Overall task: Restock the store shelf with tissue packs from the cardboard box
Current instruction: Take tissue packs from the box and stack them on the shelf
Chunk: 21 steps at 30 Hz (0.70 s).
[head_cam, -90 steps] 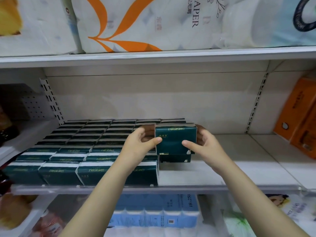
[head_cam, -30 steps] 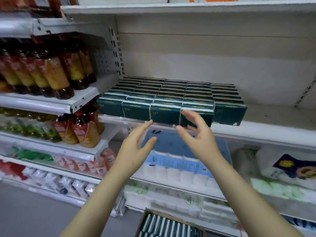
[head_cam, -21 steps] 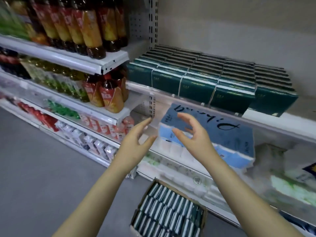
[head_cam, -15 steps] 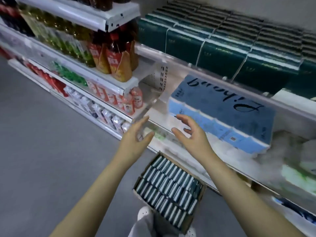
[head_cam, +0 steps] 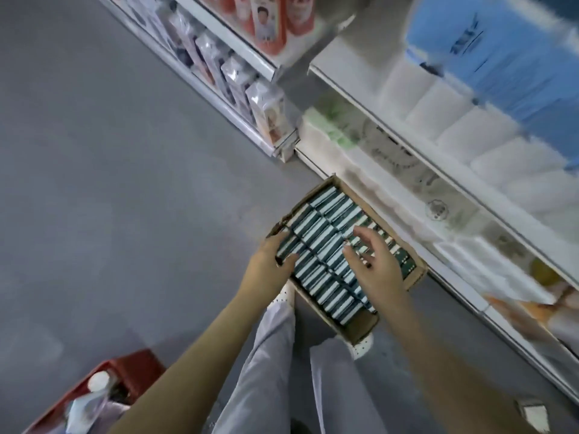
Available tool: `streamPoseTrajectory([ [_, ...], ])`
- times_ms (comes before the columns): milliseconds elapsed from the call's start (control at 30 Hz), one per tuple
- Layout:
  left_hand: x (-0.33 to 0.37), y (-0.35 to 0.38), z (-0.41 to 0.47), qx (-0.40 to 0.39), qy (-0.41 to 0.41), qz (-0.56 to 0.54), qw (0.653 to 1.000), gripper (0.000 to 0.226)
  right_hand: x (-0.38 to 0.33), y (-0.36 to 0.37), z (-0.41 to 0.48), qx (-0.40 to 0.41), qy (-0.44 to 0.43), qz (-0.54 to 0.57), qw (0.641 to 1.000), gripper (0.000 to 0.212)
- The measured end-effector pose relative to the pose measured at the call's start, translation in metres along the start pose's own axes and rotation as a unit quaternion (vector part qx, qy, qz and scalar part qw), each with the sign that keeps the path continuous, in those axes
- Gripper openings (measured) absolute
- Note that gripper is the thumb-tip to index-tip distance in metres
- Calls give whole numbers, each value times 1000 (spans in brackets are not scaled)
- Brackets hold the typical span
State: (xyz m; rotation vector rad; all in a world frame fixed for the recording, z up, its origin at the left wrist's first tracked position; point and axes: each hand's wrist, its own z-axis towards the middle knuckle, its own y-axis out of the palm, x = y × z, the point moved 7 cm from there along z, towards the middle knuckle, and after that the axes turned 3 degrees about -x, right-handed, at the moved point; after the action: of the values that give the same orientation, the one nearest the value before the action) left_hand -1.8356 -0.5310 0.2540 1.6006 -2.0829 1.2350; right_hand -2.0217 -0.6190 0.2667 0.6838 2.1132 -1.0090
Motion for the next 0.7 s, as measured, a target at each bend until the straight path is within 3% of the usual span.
streamPoseTrajectory([
  [333,-172,143,182,-97,-89,188,973,42,186,114,94,-44,90,-16,995,46],
  [500,-215,166,240,-128,-177,251,943,49,234,139,120,-73,106,-18,992,40],
  [700,-248,187,267,-177,-192,328,908,48,271,143,137,-78,125,-22,989,37],
])
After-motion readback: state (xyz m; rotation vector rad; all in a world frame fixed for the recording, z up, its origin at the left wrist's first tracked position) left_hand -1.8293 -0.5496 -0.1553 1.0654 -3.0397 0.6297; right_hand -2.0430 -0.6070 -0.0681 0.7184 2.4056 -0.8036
